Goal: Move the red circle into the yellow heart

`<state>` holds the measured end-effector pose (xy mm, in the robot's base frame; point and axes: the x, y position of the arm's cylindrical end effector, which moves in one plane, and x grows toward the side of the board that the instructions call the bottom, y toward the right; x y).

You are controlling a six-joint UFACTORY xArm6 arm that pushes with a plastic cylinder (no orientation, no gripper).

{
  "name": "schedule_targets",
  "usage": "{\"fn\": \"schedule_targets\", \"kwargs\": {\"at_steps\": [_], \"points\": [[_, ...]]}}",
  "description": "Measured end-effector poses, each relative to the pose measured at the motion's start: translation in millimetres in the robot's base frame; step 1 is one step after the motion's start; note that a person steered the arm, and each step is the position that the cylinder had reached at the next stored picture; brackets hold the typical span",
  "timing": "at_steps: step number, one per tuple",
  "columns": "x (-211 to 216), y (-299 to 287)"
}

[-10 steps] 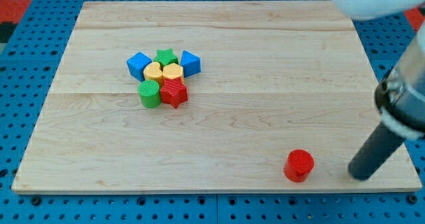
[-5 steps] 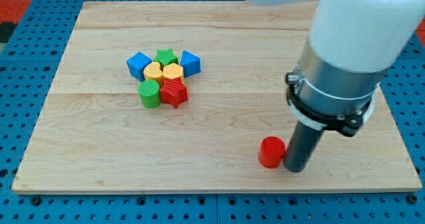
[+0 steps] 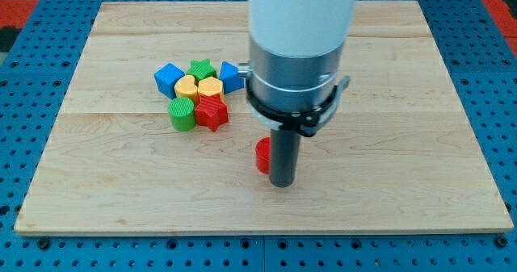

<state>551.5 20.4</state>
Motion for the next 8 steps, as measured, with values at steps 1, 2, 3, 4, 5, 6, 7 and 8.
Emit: {"fn": "schedule_targets", "kwargs": {"at_steps": [1, 2, 3, 4, 5, 6, 7, 8], "points": [[-3, 57], [-38, 76], [-64, 48], [-31, 17], [-21, 4], [-21, -12], [2, -40], [-8, -87]]}}
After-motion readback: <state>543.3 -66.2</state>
